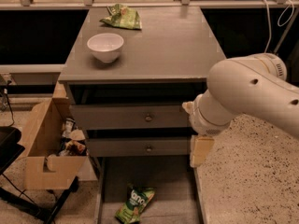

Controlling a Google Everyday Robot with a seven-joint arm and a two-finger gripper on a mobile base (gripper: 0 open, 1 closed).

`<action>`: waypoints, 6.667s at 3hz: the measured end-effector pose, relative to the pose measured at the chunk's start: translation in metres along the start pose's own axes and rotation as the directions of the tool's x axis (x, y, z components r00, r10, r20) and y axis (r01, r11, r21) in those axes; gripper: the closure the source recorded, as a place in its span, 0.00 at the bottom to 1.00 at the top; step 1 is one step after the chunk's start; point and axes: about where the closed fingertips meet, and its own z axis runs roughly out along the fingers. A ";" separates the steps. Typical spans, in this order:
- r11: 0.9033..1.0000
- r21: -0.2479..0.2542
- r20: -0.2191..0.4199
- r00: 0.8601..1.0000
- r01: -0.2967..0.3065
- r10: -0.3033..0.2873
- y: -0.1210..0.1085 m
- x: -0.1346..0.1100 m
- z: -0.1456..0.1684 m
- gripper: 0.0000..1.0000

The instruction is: Pick green rice chip bag from bottom drawer and place on counter

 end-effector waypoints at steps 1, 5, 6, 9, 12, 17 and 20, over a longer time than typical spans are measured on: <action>0.999 -0.051 0.001 1.000 0.017 -0.017 0.023 -0.004 0.055 0.00; 0.974 -0.203 0.077 0.994 0.097 -0.083 0.101 -0.037 0.300 0.00; 0.970 -0.212 0.075 0.992 0.119 -0.105 0.103 -0.037 0.322 0.00; 0.901 -0.171 0.164 0.913 0.400 -0.374 0.101 -0.031 0.450 0.00; 0.864 -0.166 0.209 0.873 0.476 -0.441 0.107 -0.036 0.500 0.00; 0.605 -0.082 0.447 0.572 0.792 -0.688 0.176 -0.108 0.635 0.25; 0.594 -0.076 0.438 0.562 0.801 -0.702 0.177 -0.113 0.641 1.00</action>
Offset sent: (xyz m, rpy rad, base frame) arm -0.0256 0.0862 -0.3073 -0.0053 0.2070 0.1463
